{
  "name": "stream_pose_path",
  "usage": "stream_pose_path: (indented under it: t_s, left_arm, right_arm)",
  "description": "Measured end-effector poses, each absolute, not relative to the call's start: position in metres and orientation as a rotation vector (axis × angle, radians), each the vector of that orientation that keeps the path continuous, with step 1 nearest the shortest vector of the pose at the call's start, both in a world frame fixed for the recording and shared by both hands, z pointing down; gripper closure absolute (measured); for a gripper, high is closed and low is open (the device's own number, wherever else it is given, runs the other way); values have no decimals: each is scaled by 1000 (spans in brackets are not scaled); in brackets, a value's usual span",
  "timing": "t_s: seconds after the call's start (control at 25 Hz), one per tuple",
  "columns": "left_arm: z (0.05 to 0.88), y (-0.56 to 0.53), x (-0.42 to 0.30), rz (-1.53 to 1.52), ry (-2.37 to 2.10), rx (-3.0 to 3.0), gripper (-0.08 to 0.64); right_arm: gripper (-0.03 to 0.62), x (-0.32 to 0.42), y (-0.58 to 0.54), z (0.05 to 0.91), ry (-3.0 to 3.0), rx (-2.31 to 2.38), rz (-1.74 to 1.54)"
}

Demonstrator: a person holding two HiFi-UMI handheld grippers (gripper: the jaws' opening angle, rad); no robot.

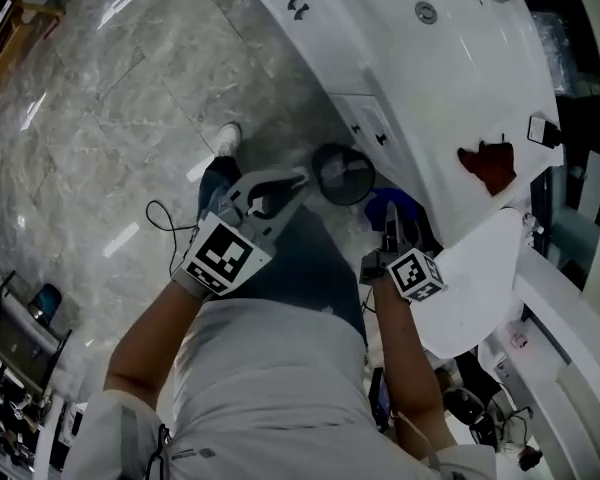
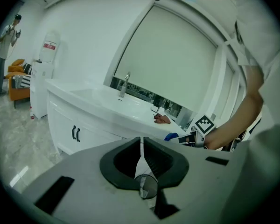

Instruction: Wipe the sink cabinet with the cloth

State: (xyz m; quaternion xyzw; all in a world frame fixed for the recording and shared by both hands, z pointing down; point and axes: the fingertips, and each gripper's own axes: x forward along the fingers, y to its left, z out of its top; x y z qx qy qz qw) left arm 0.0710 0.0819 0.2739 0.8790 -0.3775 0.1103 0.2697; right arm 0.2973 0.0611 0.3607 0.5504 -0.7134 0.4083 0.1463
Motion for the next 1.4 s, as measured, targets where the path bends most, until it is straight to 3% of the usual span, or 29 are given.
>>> stream_pose_path:
  t_s: [0.64, 0.96, 1.4]
  left_arm:
    - [402, 100, 118, 291, -955, 2324, 548]
    - [439, 96, 129, 241, -966, 2283, 548]
    - [457, 91, 119, 263, -1009, 2248, 548]
  right_arm:
    - [485, 394, 27, 475, -1803, 2036, 1249]
    - [483, 399, 24, 500, -1787, 1996, 1163]
    - [483, 411, 24, 569, -1644, 2039, 1303]
